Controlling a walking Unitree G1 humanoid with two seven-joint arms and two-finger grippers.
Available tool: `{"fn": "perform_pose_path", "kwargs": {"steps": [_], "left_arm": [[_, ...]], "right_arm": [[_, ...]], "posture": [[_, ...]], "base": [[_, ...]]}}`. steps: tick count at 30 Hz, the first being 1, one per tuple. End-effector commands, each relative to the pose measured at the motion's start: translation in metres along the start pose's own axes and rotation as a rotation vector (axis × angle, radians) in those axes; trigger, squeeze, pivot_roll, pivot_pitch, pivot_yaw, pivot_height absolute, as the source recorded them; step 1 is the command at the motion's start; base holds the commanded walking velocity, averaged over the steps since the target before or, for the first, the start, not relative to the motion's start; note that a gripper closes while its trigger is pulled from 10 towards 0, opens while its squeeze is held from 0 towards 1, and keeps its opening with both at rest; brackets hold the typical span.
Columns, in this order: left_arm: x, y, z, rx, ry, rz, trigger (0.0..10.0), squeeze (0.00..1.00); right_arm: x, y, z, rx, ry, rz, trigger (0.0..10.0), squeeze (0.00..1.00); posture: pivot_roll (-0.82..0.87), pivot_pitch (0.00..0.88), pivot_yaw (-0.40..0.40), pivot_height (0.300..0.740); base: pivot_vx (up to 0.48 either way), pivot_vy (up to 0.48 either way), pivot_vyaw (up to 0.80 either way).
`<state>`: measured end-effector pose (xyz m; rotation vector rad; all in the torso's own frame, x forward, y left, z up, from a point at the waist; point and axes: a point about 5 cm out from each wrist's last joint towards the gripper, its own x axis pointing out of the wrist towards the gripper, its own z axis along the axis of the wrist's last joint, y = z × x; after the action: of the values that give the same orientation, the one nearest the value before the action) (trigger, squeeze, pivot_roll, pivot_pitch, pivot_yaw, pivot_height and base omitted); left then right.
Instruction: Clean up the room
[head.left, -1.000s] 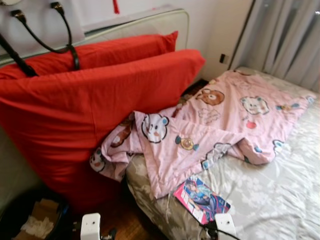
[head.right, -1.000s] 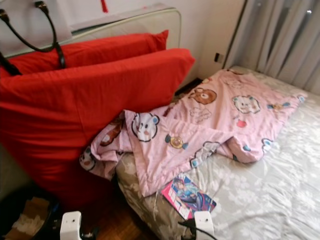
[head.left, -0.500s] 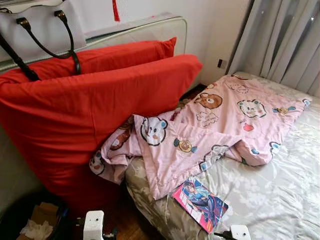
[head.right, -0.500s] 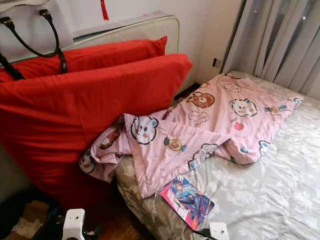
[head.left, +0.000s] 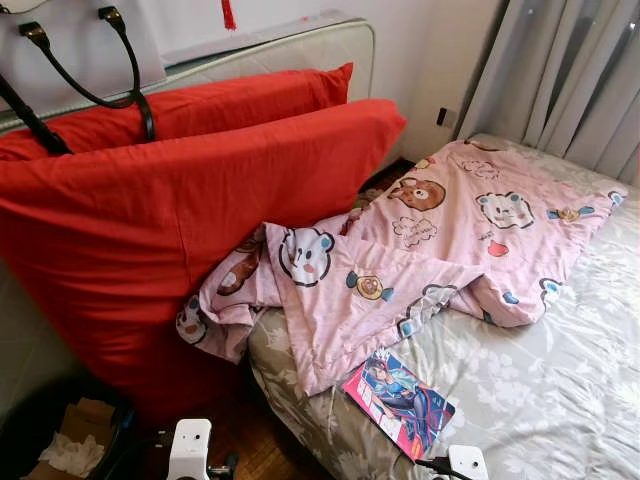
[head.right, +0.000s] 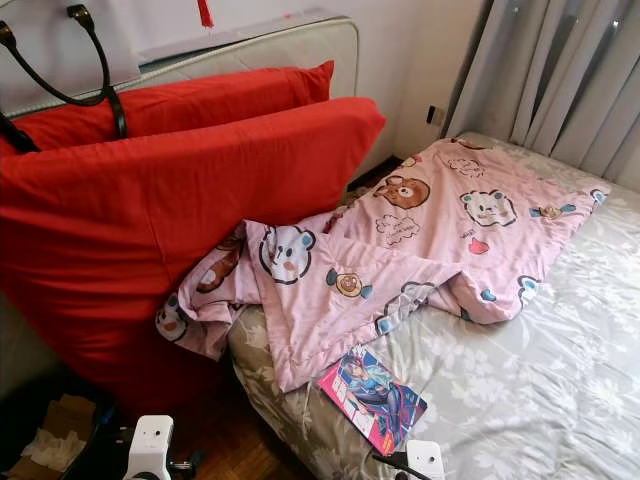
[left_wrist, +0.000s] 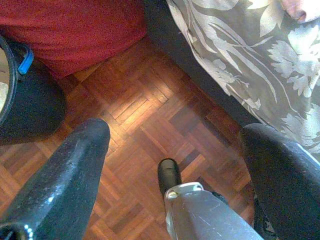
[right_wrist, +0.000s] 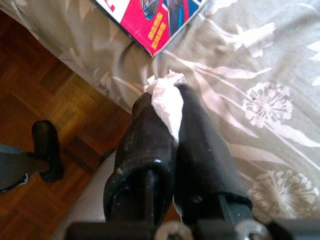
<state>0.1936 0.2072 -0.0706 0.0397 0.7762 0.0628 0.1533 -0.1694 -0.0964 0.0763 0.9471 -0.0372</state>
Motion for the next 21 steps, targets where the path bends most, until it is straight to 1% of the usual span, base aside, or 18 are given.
{"fn": "perform_pose_path", "kwargs": {"steps": [1, 3, 5, 7, 8, 11, 13, 14, 15, 16, 17, 19, 21], "left_arm": [[-0.001, 0.005, -0.004, -0.006, 0.025, 0.018, 10.0, 0.00], [-0.001, 0.005, -0.004, -0.006, 0.024, 0.018, 10.0, 0.00], [-0.001, 0.005, -0.005, -0.005, 0.024, 0.018, 10.0, 0.00], [-0.001, 0.004, -0.005, -0.001, 0.025, 0.016, 10.0, 0.00], [-0.002, 0.004, -0.005, -0.001, 0.026, 0.015, 10.0, 0.00], [-0.002, 0.003, -0.007, -0.005, 0.031, 0.017, 10.0, 0.00], [-0.002, 0.004, -0.008, -0.005, 0.032, 0.017, 10.0, 0.00], [-0.002, 0.004, -0.008, -0.005, 0.033, 0.018, 10.0, 0.00], [-0.002, 0.004, -0.008, -0.005, 0.033, 0.018, 10.0, 0.00], [-0.003, 0.004, -0.010, -0.004, 0.040, 0.020, 10.0, 0.00], [-0.003, 0.005, -0.011, -0.004, 0.042, 0.021, 10.0, 0.00], [-0.004, 0.005, -0.012, -0.005, 0.046, 0.022, 10.0, 0.00], [-0.004, 0.007, -0.013, -0.006, 0.050, 0.025, 10.0, 0.00]], "right_arm": [[0.001, 0.005, 0.001, -0.006, -0.007, 0.005, 10.0, 0.00], [0.001, 0.008, 0.000, -0.001, -0.005, 0.018, 10.0, 0.00], [0.001, 0.009, 0.000, -0.023, -0.008, 0.025, 10.0, 0.00], [0.000, 0.008, 0.000, -0.021, -0.007, 0.019, 10.0, 0.00], [0.000, 0.005, 0.000, -0.020, -0.007, 0.015, 10.0, 0.00], [-0.002, -0.015, -0.001, 0.006, -0.008, -0.013, 10.0, 0.00], [-0.003, -0.019, -0.001, 0.005, -0.008, -0.017, 10.0, 0.00], [-0.004, -0.026, -0.002, 0.003, -0.006, -0.022, 10.0, 0.00], [-0.004, -0.026, -0.002, 0.003, -0.006, -0.022, 10.0, 0.00], [-0.006, -0.034, -0.002, 0.012, -0.005, -0.033, 10.0, 0.00], [-0.006, -0.036, -0.002, 0.014, -0.005, -0.036, 10.0, 0.00], [-0.007, -0.035, -0.003, 0.013, -0.004, -0.035, 10.0, 0.00], [-0.005, -0.024, -0.005, 0.010, 0.000, -0.021, 10.0, 0.00]], "posture": [[-0.06, 0.078, -0.037, 0.740], [-0.06, 0.082, -0.039, 0.740], [-0.06, 0.086, -0.041, 0.740], [-0.06, 0.086, -0.041, 0.740], [-0.06, 0.091, -0.043, 0.740], [-0.06, 0.095, -0.046, 0.740], [-0.06, 0.098, -0.046, 0.740], [-0.06, 0.098, -0.046, 0.740], [-0.06, 0.098, -0.046, 0.740], [-0.06, 0.098, -0.046, 0.740], [-0.06, 0.098, -0.046, 0.740], [-0.06, 0.104, -0.047, 0.740], [-0.05, 0.106, -0.046, 0.740]], "base": [[0.000, 0.480, 0.00], [0.000, 0.480, 0.00], [0.000, 0.480, 0.00], [0.000, 0.480, 0.42], [0.000, 0.476, 0.00], [0.000, 0.476, 0.00], [0.000, 0.476, 0.00], [0.000, 0.472, 0.00], [0.000, 0.472, 0.00], [0.000, 0.472, 0.00], [0.000, 0.472, 0.00], [0.000, 0.472, 0.00], [0.000, 0.472, 0.00]]}}
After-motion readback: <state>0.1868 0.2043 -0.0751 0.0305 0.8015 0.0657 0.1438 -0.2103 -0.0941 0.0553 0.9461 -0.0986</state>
